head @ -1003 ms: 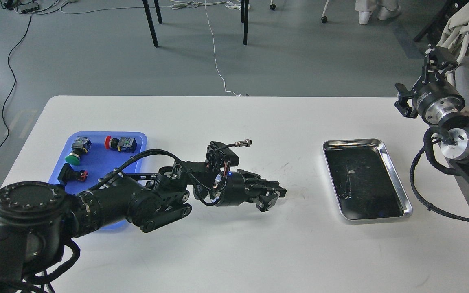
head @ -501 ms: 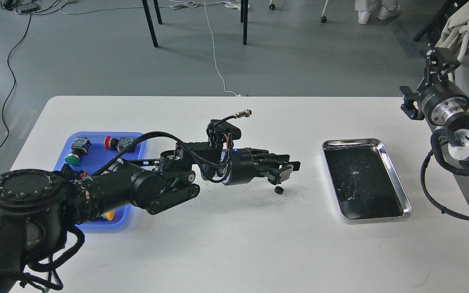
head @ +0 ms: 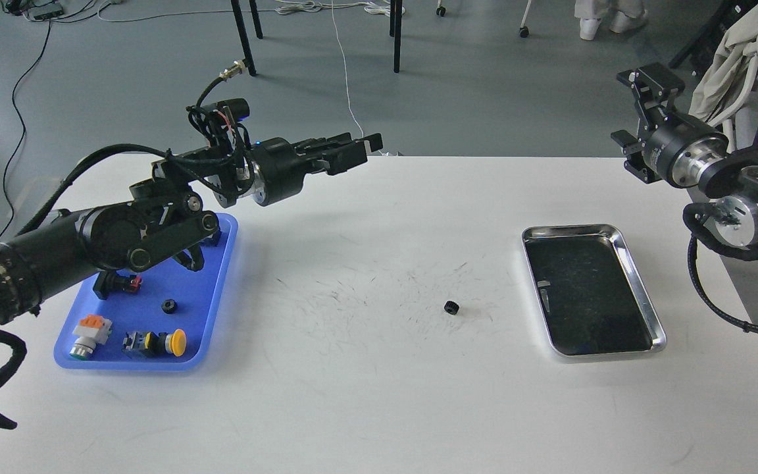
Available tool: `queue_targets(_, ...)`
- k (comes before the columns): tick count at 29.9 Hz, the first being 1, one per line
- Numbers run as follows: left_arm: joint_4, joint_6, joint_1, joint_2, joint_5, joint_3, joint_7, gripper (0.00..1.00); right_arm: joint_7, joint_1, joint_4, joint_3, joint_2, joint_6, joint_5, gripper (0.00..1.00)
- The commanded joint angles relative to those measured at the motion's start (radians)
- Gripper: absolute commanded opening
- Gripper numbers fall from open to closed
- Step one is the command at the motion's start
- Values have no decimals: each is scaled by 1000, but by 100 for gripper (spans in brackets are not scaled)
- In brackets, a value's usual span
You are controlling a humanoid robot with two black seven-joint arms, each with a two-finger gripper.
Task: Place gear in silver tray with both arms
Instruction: 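Release the gear onto the table and pull the left arm back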
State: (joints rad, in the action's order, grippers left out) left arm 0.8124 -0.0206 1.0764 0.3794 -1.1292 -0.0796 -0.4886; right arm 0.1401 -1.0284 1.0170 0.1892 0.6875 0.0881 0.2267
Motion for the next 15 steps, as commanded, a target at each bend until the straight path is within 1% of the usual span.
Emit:
queue_targets(1,-1,-5,-1,62,116,-2,0,79,-4,-51,2,-80,-2,1,34,98)
queue_targets(3,-6,-1,-7,91,175,-2,0,80,-4,-73,2,-115,-3,1,34,98)
queue_targets(8,-30,-4,-29,168,308,0,0,86,-2,-122,26,-194,-2,4,45,98)
queue_targets(14,-68,-13,-59,246,505,-3,0,91,-4,-173,115,-255,0,2,181,98)
queue_targets(15,-70,-10,-70,259,525,-5,0,94,-4,-177,123,-260,0,1,209,98)
